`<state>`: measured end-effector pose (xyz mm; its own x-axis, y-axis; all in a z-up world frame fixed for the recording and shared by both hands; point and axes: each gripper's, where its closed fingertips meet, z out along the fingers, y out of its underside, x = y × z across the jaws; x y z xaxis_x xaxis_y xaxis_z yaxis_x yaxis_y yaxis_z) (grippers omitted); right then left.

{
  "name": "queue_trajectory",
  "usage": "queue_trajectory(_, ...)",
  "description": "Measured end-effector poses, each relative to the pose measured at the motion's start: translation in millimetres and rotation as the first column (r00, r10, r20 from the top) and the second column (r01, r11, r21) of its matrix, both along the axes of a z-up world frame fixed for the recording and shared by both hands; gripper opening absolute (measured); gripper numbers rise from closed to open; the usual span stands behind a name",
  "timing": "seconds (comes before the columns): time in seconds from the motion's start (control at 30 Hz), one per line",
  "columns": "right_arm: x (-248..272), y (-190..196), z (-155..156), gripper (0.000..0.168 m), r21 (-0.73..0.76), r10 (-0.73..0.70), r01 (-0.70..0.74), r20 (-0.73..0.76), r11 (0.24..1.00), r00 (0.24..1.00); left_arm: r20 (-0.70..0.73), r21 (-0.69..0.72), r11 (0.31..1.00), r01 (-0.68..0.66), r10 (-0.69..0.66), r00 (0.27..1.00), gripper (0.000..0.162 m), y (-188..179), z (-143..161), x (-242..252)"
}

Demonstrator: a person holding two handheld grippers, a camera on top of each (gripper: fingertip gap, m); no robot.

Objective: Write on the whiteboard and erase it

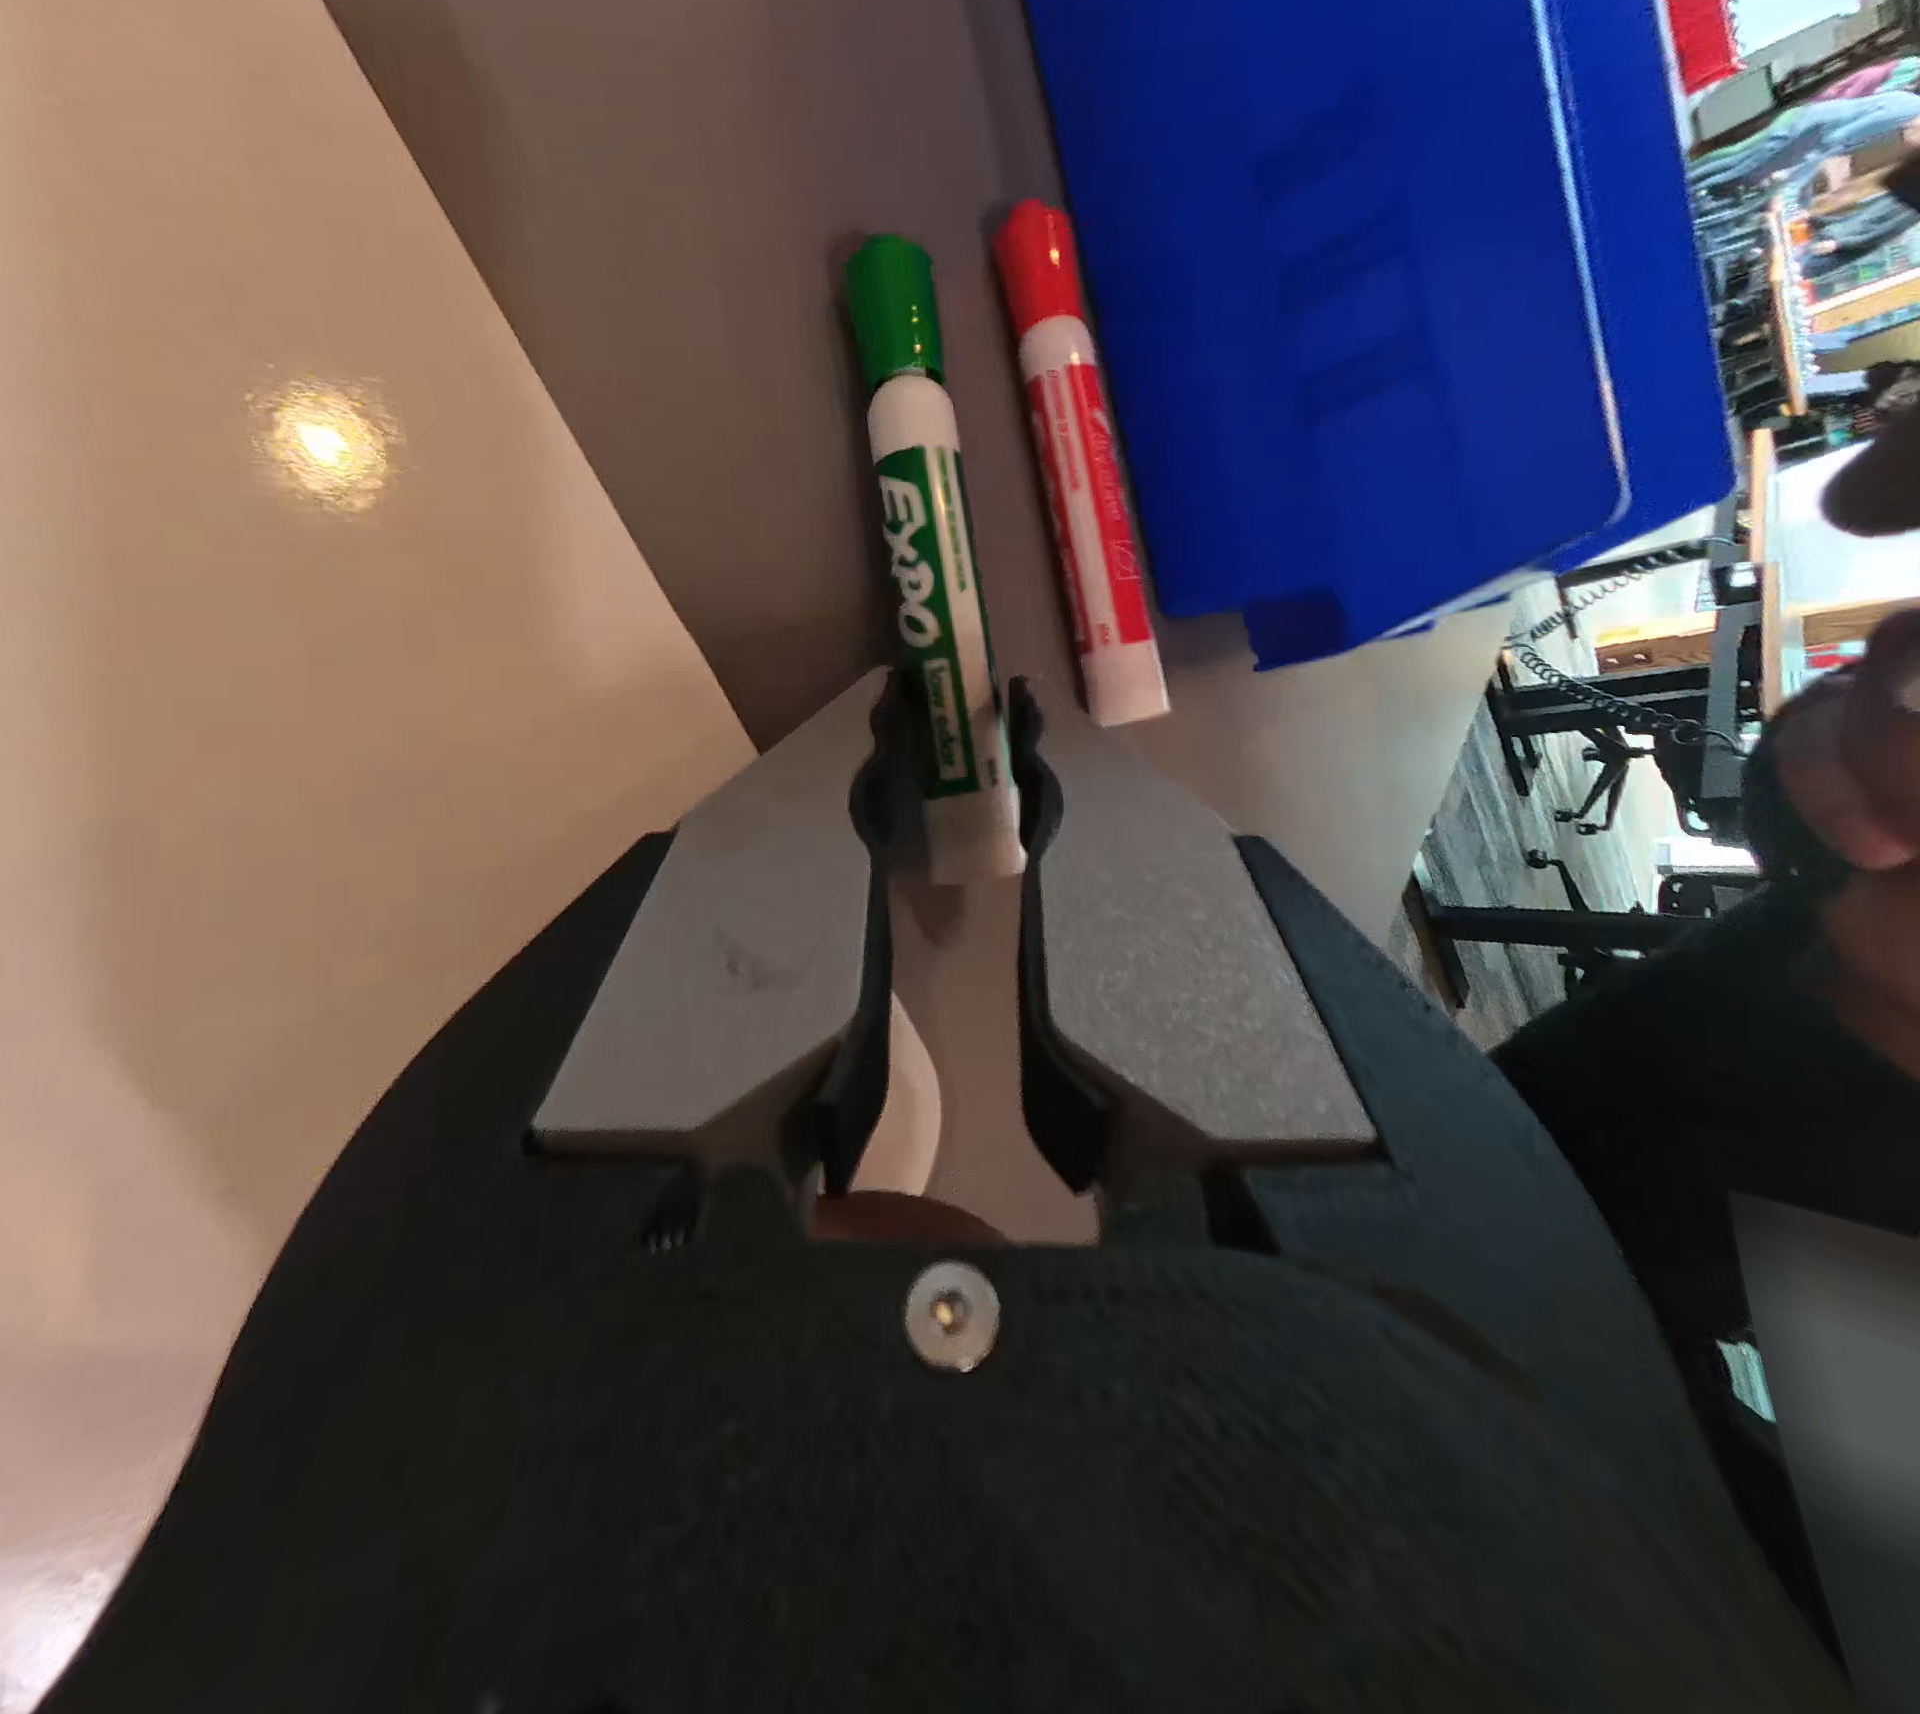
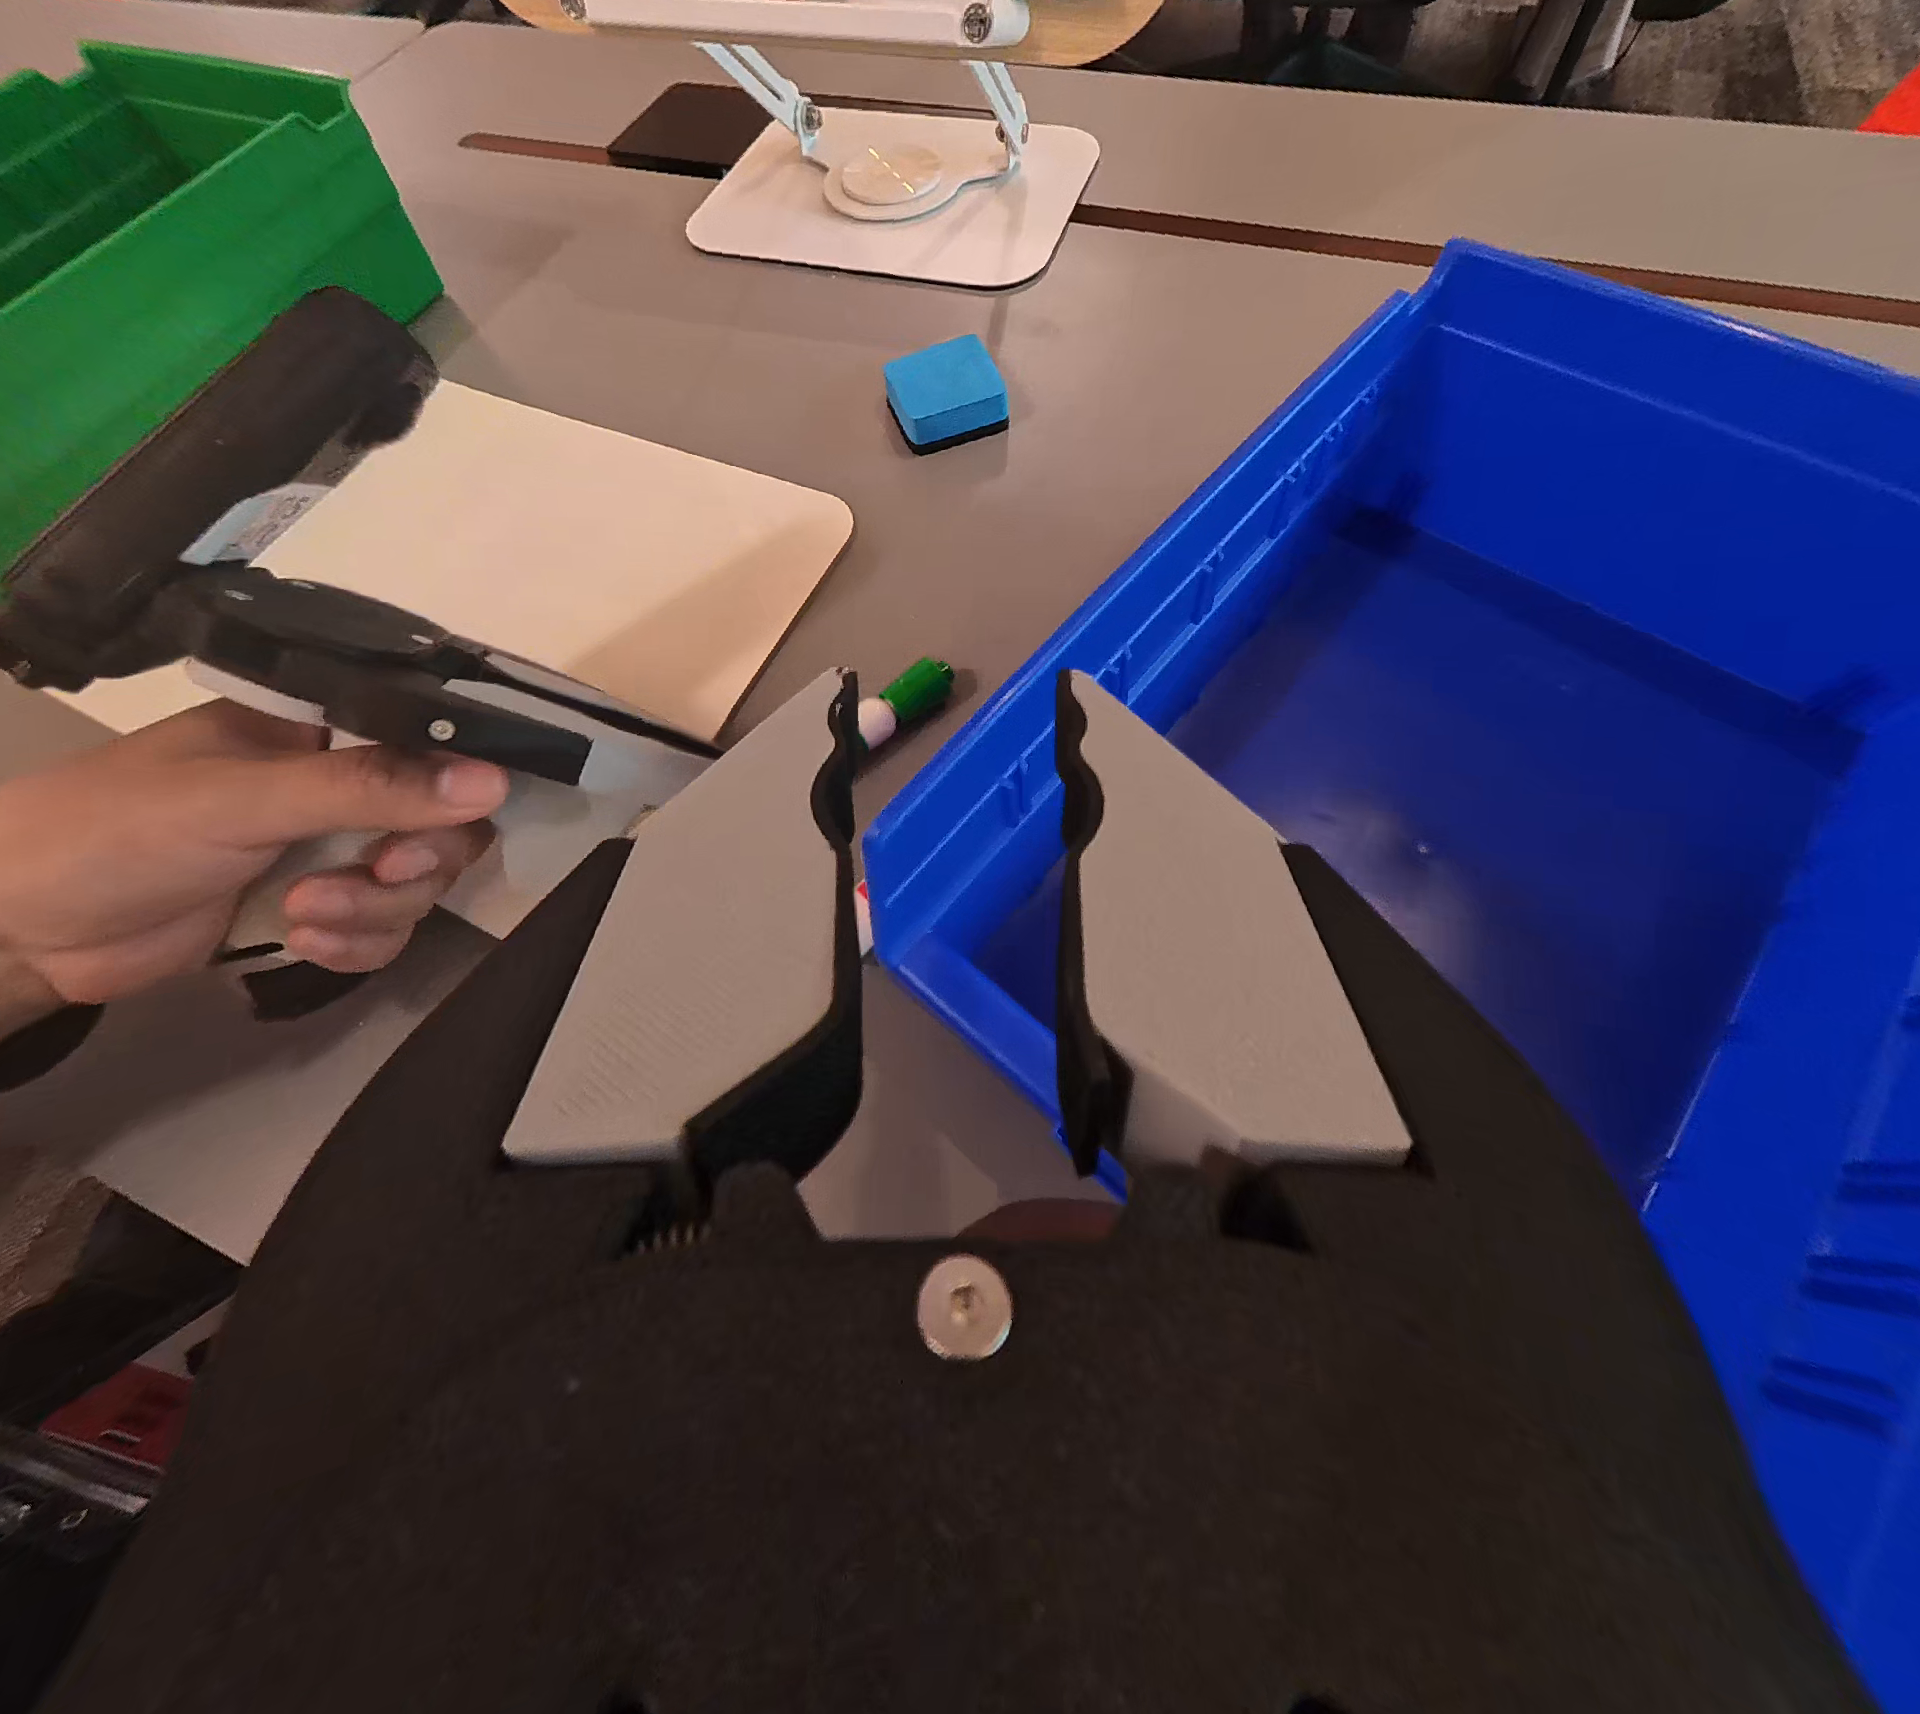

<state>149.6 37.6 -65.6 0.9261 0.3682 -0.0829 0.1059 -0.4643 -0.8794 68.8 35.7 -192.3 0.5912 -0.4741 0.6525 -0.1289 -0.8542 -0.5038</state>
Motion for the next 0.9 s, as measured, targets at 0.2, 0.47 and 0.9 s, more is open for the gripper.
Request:
queue_trajectory(0.2,-16.2,-2.7,-11.2,0.035,-0.047,0.04,-0.038,0.043,0.998,0.998,0.071,0.042,0.999,0.028,-0.031,0.997,0.032,-17.8,19.3,-3.7)
queue_trajectory(0.47,-33.9,-7.2,-38.1,0.032,-0.149,0.102,-0.082,0.13,0.985,0.986,-0.062,0.204,0.968,0.148,-0.138,0.988,0.028,-39.2,12.4,-18.2)
queue_trajectory(0.9,-79.1,-21.6,-23.3,0.037,-0.116,0.217,-0.209,0.067,0.971,0.974,-0.511,0.433,0.829,0.355,-0.098,0.854,0.041,-64.7,19.5,-166.1)
